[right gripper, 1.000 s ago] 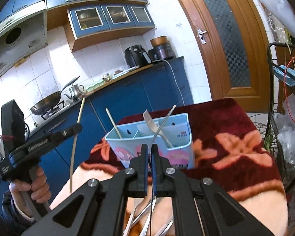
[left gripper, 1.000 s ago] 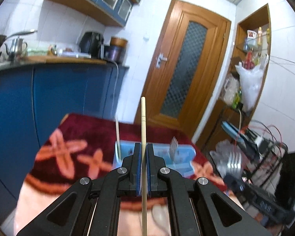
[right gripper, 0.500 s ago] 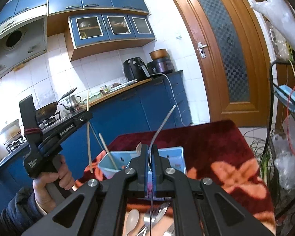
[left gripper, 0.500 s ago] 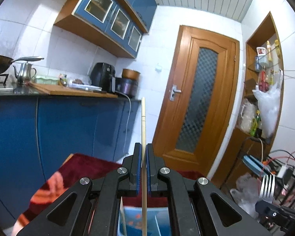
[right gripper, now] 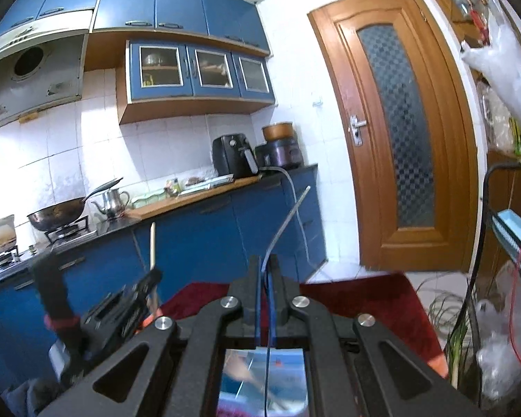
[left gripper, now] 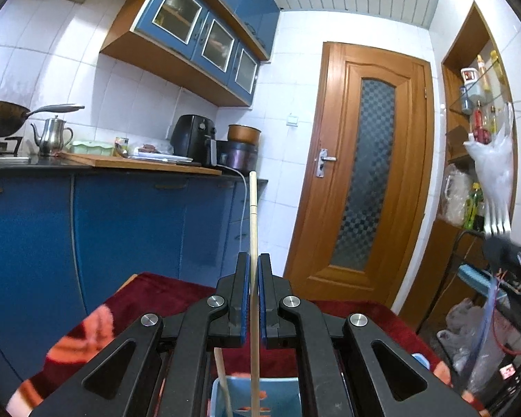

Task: Organize utensils

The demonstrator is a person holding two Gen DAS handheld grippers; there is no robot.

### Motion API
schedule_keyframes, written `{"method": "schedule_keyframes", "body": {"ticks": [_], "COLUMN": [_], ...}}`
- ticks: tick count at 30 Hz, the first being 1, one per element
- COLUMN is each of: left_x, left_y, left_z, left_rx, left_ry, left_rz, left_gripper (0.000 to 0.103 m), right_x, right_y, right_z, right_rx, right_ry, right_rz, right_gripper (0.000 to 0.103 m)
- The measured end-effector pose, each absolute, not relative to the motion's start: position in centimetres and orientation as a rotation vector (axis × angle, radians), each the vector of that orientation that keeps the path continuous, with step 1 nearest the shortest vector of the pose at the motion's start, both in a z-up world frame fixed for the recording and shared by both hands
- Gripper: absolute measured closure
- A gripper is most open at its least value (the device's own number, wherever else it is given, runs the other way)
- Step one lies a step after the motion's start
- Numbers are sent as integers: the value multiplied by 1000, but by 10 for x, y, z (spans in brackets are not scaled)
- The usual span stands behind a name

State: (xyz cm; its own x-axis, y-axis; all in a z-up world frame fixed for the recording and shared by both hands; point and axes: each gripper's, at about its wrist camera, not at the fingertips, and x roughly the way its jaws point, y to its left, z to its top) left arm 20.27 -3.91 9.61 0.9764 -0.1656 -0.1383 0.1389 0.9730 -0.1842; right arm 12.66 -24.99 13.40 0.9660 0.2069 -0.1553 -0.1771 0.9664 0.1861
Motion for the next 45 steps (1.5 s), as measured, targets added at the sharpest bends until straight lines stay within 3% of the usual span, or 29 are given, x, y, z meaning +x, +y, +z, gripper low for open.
{"method": "schedule_keyframes", "body": {"ticks": [24, 28, 31, 39, 45], "left_x": [182, 183, 181, 176, 166], "left_y": [-38, -33, -32, -31, -27], "left_z": [75, 73, 73, 75, 81], "left_rx": [-133, -159, -158, -153, -149], "left_ry": [208, 245, 250, 255, 259], "left_rz": [-167, -180, -182, -188, -191], "left_gripper": [98, 86, 84, 76, 76], "right_x": [155, 152, 148, 135, 126], "right_y": [-241, -243, -243, -244, -249], "right_z": [76, 75, 75, 84, 92], "right_rx": [130, 146, 139, 138, 167], "right_ry": [343, 359, 352, 311, 284], "right_rz": [234, 243, 242, 244, 243], "right_gripper": [98, 97, 96, 72, 68]}}
